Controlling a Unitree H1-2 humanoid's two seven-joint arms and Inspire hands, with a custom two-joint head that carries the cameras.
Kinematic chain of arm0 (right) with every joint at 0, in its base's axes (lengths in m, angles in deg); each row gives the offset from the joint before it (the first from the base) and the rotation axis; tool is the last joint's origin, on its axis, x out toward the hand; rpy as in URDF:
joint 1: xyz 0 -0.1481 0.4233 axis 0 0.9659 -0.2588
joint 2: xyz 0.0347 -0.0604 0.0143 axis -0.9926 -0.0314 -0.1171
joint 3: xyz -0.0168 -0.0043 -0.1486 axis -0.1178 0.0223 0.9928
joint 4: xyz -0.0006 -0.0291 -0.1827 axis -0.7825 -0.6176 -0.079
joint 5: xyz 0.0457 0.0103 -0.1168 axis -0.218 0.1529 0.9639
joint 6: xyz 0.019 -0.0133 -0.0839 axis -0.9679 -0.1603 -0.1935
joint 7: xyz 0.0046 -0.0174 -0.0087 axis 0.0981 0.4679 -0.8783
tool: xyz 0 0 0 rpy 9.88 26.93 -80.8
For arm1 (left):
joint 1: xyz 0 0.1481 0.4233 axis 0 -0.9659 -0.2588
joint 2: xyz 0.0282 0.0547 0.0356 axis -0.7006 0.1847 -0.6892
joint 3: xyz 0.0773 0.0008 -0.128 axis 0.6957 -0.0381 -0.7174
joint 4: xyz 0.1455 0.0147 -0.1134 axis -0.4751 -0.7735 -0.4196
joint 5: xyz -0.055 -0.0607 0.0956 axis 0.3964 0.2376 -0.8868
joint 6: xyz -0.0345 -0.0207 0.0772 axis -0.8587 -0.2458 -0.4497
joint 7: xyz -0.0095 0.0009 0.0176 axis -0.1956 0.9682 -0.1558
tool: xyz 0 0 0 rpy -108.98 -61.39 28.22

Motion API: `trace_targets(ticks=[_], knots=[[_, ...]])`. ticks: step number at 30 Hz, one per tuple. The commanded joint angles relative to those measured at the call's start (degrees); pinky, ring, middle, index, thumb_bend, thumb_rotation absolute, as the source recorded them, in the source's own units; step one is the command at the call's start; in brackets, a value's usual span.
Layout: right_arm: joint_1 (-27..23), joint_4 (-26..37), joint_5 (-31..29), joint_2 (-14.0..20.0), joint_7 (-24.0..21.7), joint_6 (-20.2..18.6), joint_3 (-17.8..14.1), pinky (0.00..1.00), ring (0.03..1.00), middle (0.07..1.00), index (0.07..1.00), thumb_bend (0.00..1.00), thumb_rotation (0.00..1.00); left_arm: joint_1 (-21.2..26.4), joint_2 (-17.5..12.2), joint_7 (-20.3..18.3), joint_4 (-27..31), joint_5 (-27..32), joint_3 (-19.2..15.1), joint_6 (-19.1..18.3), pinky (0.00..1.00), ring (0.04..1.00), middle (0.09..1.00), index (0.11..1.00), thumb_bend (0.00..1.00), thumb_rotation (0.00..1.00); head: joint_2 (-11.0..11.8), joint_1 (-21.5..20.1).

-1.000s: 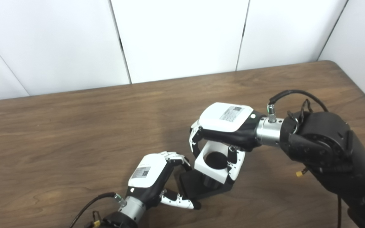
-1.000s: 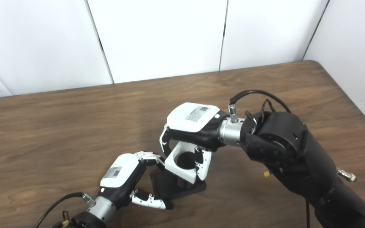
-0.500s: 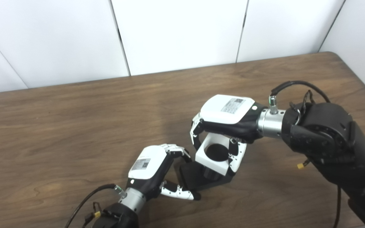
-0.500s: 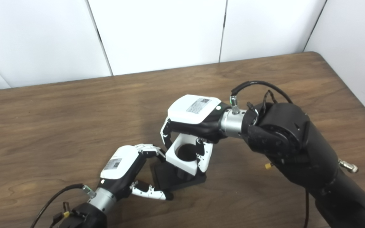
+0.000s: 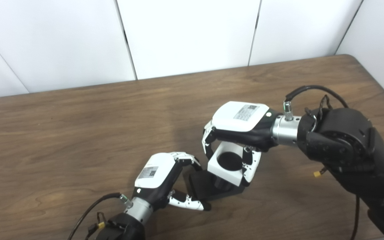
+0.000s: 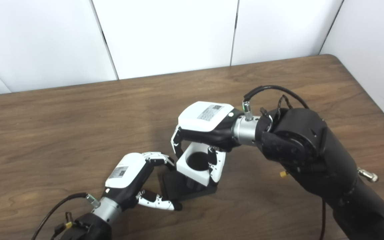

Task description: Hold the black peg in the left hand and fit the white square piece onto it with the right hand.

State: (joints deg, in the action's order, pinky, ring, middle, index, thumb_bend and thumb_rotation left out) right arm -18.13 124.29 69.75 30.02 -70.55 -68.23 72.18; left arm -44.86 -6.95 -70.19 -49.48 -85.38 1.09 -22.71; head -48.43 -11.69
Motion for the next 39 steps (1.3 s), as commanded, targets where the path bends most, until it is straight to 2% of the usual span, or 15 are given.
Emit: trace_targets(ticks=[1,25,31,32,33,36,39], knots=[[-1.5,1.0,0.0,0.6,0.4,-0.1,-0.8,0.81,0.841,0.741,0.483,0.52,0.13,-0.7,-0.7,-2.9,0.0,0.7,0.5,-0.8,0.8,0.823,0.758,0.488,0.51,0.04,-0.1,0.0],[1.5,-0.5,1.1,0.0,2.6,1.0,-0.8,0.79,0.824,0.737,0.484,0.52,0.13,-0.5,-0.7,-3.5,0.5,0.9,0.4,-1.1,0.78,0.825,0.759,0.488,0.51,0.04,-0.8,-0.4],[1.9,-0.3,1.7,-0.4,1.8,-0.6,-0.8,0.8,0.83,0.747,0.493,0.52,0.15,-0.6,-0.7,-3.5,0.9,0.7,0.4,-1.1,0.79,0.822,0.756,0.488,0.51,0.04,-1.1,-0.4],[1.8,-0.4,1.8,-0.4,1.7,-0.6,-0.7,0.8,0.831,0.748,0.56,0.71,0.2,-0.6,-0.7,-3.6,0.9,0.6,0.4,-1.2,0.79,0.821,0.756,0.488,0.51,0.04,-1.1,-0.4],[1.8,-0.4,1.9,-0.3,1.6,-0.7,-0.7,0.8,0.831,0.749,0.604,0.83,0.24,-0.6,-0.7,-3.7,0.9,0.6,0.4,-1.4,0.79,0.824,0.757,0.488,0.51,0.04,-1.1,-0.4],[1.6,-0.4,2.0,-0.2,1.3,-0.8,-0.8,0.8,0.835,0.753,0.632,0.95,0.33,-0.6,-0.6,-4.0,1.1,0.5,0.4,-1.7,0.79,0.827,0.76,0.488,0.51,0.04,-1.4,-0.3],[1.4,-0.4,1.8,-0.1,1.2,-0.7,-0.9,0.8,0.836,0.755,0.633,0.99,0.38,-0.5,-0.6,-4.2,1.2,0.4,0.5,-1.8,0.79,0.827,0.76,0.488,0.51,0.04,-1.5,-0.2]])
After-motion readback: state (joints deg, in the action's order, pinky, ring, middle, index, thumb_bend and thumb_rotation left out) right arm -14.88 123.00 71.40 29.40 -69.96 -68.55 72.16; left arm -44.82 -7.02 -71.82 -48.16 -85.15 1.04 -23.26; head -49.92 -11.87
